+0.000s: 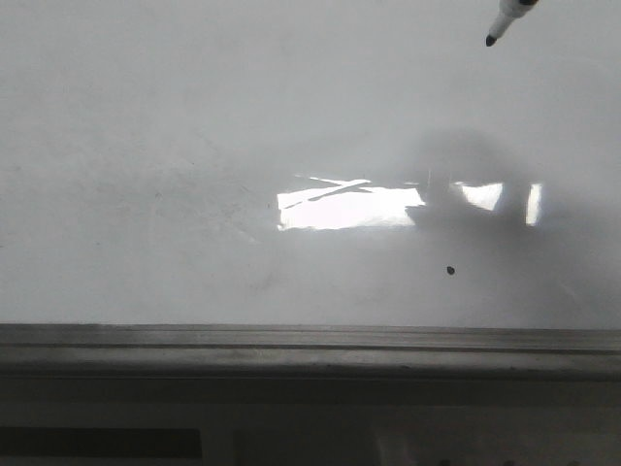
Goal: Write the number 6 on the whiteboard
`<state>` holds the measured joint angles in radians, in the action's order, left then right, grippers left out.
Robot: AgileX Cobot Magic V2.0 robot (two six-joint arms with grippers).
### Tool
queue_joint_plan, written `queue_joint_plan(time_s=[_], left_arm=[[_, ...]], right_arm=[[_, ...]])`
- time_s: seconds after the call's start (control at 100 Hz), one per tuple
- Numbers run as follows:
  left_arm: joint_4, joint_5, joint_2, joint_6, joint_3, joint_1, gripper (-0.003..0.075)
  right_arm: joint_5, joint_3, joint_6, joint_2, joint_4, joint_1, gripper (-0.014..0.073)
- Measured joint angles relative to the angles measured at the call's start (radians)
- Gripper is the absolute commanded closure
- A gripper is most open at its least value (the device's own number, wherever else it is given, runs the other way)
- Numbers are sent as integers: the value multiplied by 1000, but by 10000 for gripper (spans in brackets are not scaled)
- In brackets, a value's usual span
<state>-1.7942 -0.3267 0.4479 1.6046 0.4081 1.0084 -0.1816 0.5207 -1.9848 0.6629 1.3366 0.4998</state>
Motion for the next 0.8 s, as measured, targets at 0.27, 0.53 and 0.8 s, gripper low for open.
queue_joint_plan(time_s=[0.27,0.53,0.8], left_arm=[[0,0,0,0,0,0,741],[0,0,0,0,0,0,741],[0,0,0,0,0,0,741]], right_arm=[[-121,0,-10,42,0,2,636],[-94,0,-11,128,0,2,636],[-46,4,-12,139,13,2,636]])
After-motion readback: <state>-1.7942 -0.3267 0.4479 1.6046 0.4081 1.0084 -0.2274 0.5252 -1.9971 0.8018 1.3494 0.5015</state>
